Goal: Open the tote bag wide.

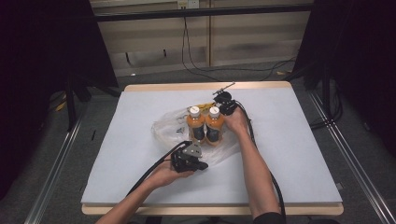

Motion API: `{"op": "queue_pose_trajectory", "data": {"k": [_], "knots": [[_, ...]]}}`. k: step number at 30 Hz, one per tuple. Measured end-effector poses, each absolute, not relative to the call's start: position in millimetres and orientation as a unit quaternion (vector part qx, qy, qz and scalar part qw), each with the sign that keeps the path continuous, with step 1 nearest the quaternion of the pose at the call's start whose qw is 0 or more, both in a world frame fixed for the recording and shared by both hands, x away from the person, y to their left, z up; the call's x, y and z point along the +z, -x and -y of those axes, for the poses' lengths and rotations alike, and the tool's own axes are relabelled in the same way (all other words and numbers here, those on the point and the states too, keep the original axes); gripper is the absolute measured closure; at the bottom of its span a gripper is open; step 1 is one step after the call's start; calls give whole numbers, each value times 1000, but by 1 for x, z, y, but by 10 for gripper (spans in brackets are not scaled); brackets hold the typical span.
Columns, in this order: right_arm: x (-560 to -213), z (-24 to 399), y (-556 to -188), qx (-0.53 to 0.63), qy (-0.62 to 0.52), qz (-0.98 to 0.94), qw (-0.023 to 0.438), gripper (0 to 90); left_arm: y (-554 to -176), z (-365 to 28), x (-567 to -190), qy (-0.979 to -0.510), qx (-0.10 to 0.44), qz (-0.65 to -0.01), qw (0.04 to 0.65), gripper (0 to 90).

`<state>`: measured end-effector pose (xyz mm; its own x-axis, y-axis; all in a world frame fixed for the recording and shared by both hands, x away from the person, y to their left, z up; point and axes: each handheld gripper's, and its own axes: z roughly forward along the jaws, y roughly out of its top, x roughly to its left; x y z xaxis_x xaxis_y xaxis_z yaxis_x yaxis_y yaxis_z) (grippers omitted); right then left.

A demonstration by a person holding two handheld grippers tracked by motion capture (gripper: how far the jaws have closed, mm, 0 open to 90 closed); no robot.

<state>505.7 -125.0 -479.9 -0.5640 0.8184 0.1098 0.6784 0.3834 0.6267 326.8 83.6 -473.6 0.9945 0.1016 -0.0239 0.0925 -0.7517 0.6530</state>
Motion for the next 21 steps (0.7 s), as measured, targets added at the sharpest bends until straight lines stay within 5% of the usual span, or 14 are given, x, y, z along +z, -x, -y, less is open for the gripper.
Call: {"op": "queue_pose_trajectory", "data": {"k": [21], "knots": [[-450, 137, -481, 404, -408, -814, 83, 900, -337, -98, -469, -902, -29, -95, 420, 900]]}}
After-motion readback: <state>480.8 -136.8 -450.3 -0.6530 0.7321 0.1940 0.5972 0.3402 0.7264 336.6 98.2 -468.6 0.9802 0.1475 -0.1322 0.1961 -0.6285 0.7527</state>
